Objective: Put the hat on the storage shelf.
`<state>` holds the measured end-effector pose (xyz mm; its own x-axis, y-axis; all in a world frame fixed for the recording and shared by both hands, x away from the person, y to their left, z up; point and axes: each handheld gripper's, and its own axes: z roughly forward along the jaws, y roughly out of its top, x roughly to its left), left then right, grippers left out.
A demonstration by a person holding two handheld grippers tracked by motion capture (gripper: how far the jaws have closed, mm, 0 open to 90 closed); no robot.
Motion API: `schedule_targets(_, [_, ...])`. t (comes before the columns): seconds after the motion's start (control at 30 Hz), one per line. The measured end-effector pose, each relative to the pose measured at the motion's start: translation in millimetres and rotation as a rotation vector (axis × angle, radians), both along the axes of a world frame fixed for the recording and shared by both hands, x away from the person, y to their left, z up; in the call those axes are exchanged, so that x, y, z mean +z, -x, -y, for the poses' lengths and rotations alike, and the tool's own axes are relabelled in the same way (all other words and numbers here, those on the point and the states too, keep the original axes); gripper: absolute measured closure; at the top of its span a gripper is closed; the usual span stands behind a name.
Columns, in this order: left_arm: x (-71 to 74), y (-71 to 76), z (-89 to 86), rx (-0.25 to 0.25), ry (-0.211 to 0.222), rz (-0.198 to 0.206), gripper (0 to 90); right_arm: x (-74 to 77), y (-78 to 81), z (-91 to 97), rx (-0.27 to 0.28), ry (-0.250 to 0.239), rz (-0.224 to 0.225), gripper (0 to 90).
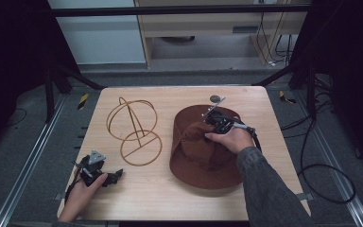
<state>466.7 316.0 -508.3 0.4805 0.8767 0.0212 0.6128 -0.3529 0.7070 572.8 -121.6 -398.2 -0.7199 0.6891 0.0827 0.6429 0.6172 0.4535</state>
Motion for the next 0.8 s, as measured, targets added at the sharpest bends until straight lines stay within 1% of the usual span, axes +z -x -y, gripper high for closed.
schedule_targets(0.07, [0.0, 0.0, 0.0, 0.0, 0.0, 0.0, 0.0, 0.7, -0.4, 1.3, 0.0, -0.001, 0.001, 83.8])
schedule_targets(0.13, [0.0, 0.0, 0.0, 0.001, 0.001, 0.0, 0.0, 2.1, -0.7, 2.6, -0.005, -0.013, 0.001, 87.2])
schedule_targets(0.2, [0.0, 0.0, 0.0, 0.0, 0.0, 0.0, 0.0, 3.7, -0.9, 4.3, -0.008, -0.022, -0.002, 88.3])
schedule_targets(0.27, [0.0, 0.0, 0.0, 0.0, 0.0, 0.0, 0.0, 6.0, -1.1, 6.9, -0.009, -0.033, 0.005, 88.7])
schedule_targets(0.4, [0.1, 0.0, 0.0, 0.0, -0.001, -0.001, 0.0, 13.9, -0.3, 11.6, -0.003, -0.039, 0.03, 88.9])
schedule_targets(0.43, [0.0, 0.0, 0.0, 0.0, 0.0, 0.0, 0.0, 17.1, 0.7, 12.4, -0.008, -0.046, 0.033, 88.9])
schedule_targets(0.47, [0.0, 0.0, 0.0, -0.001, 0.0, 0.0, 0.0, 20.4, 1.3, 13.5, -0.007, -0.047, 0.046, 88.9])
schedule_targets(0.57, [0.0, 0.0, 0.0, 0.0, 0.0, 0.0, 0.0, 32.3, 4.9, 16.4, -0.012, -0.073, 0.068, 88.9])
schedule_targets(0.8, [-0.2, 0.0, 0.3, 0.003, 0.003, 0.002, 0.0, 63.8, 16.0, 21.9, -0.008, -0.129, 0.155, 88.9])
